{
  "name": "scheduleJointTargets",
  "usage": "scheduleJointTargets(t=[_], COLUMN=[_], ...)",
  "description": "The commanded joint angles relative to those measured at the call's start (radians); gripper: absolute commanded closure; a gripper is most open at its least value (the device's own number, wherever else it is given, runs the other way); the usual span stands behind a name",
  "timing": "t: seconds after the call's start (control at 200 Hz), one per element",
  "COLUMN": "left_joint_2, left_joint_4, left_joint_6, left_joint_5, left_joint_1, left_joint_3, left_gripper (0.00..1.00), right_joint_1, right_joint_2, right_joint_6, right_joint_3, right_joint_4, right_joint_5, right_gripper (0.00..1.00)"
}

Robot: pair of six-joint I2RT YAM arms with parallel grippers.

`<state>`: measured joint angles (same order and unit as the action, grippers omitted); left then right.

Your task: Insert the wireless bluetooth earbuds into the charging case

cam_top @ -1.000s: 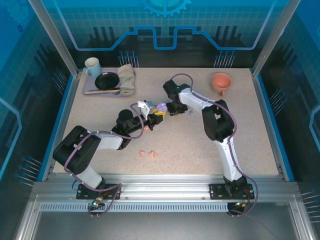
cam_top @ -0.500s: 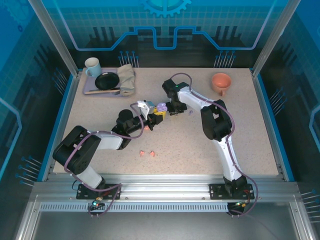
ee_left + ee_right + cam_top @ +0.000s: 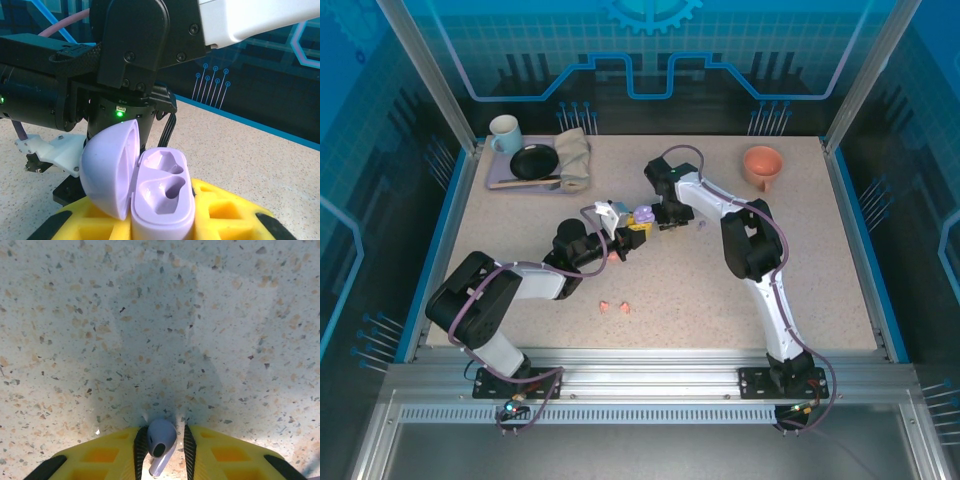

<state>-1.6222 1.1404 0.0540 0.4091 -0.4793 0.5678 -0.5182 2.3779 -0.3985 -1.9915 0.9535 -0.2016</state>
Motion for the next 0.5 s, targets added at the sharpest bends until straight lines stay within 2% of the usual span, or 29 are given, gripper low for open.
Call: scheduleJointTargets(t=[0.0, 0.29, 0.495], left_joint_2=[0.007, 0.004, 0.005], left_joint_4=[0.002, -0.004, -0.005], left_joint_6=[0.012, 0.014, 0.017], left_joint_5=[0.028, 0.031, 0.036], left_joint_1=[0.007, 0.008, 0.007], left_joint_3=[0.027, 0.032, 0.032], left_gripper=[1.00, 1.00, 1.00], right_joint_1=[0.016, 0.022, 0.021], right_joint_2=[0.058, 0.078, 0.074], right_joint_6=[-0.017, -0.017, -0.012], right_joint_3=[-0.021, -0.050, -0.041], right_joint_4=[-0.026, -0.030, -0.034], right_joint_5=[-0.018, 0.008, 0.008], right_gripper=[0.70, 0.72, 0.77])
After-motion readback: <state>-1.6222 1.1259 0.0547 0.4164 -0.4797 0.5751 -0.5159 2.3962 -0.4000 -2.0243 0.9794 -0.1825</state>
